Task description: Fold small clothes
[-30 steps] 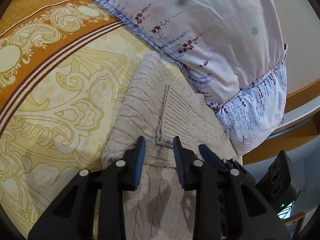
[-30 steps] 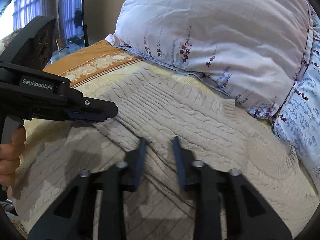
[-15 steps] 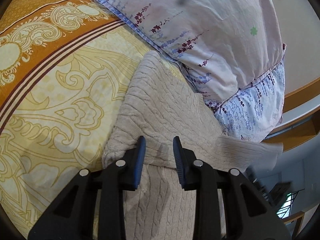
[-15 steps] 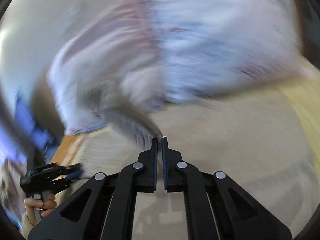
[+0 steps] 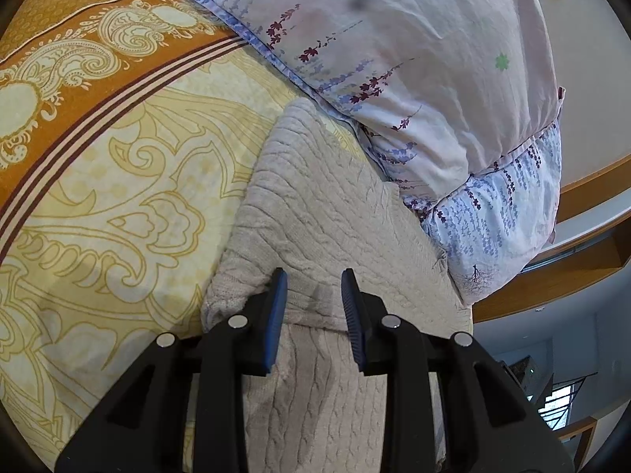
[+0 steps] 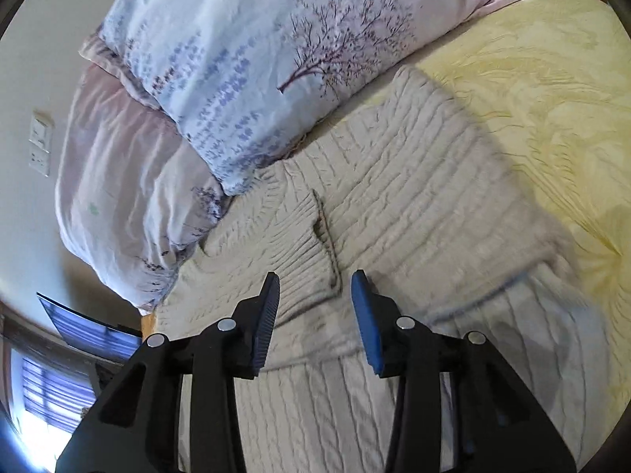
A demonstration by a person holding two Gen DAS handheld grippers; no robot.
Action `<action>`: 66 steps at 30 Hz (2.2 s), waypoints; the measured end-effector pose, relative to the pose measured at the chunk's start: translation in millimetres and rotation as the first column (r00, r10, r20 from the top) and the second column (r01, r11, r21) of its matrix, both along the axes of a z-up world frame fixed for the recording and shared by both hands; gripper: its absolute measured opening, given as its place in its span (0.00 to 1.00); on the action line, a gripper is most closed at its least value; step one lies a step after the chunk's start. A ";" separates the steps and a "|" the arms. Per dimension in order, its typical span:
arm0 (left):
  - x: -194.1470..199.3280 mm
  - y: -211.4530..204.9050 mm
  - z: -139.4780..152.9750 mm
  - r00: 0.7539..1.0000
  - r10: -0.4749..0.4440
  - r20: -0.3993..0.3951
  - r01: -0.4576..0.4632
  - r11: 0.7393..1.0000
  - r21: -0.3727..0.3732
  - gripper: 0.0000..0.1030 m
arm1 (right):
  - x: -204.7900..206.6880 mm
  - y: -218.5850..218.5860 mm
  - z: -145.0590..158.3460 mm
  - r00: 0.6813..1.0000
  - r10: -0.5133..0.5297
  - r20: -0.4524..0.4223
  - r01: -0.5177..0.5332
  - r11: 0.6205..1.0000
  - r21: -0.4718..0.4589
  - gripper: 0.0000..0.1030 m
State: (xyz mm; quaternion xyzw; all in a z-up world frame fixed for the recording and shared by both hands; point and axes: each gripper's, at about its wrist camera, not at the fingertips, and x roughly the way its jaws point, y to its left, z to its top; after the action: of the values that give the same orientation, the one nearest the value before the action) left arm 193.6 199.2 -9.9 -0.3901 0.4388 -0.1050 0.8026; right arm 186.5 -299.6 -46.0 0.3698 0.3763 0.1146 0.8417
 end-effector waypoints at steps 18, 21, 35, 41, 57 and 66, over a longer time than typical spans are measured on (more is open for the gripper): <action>-32.9 -13.0 34.8 0.991 -0.087 0.097 0.080 0.994 0.073 0.60 | -2.8 -0.1 4.9 0.998 -0.050 0.048 0.057 0.985 -0.161 0.07; -48.5 -14.4 40.7 0.986 -0.122 0.115 0.110 0.989 0.102 0.60 | -6.2 -1.8 -0.8 0.999 -0.039 0.024 0.042 0.986 -0.159 0.11; -141.6 -0.6 19.5 0.972 -0.212 0.099 0.193 0.966 0.174 0.59 | -116.6 -73.5 -11.8 0.999 -0.004 0.042 0.013 0.980 -0.200 0.45; -168.4 -14.5 12.9 0.957 -0.269 0.111 0.250 0.955 0.159 0.57 | -148.9 -69.7 -30.0 0.994 0.111 0.015 -0.108 0.985 -0.136 0.44; -237.5 -33.0 -29.6 0.887 -0.437 0.152 0.440 0.898 0.011 0.41 | -219.0 -62.2 -70.8 0.917 0.391 0.081 -0.391 0.920 -0.009 0.38; -231.8 -49.4 -42.8 0.868 -0.478 0.131 0.485 0.874 -0.021 0.17 | -213.8 -39.3 -92.7 0.887 0.454 0.085 -0.454 0.891 -0.022 0.08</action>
State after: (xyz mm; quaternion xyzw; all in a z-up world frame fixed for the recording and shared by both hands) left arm -38.2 149.9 -52.7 -0.2824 0.4694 -0.3368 0.7658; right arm -27.2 -338.9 -138.6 0.2656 0.4151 0.3238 0.8077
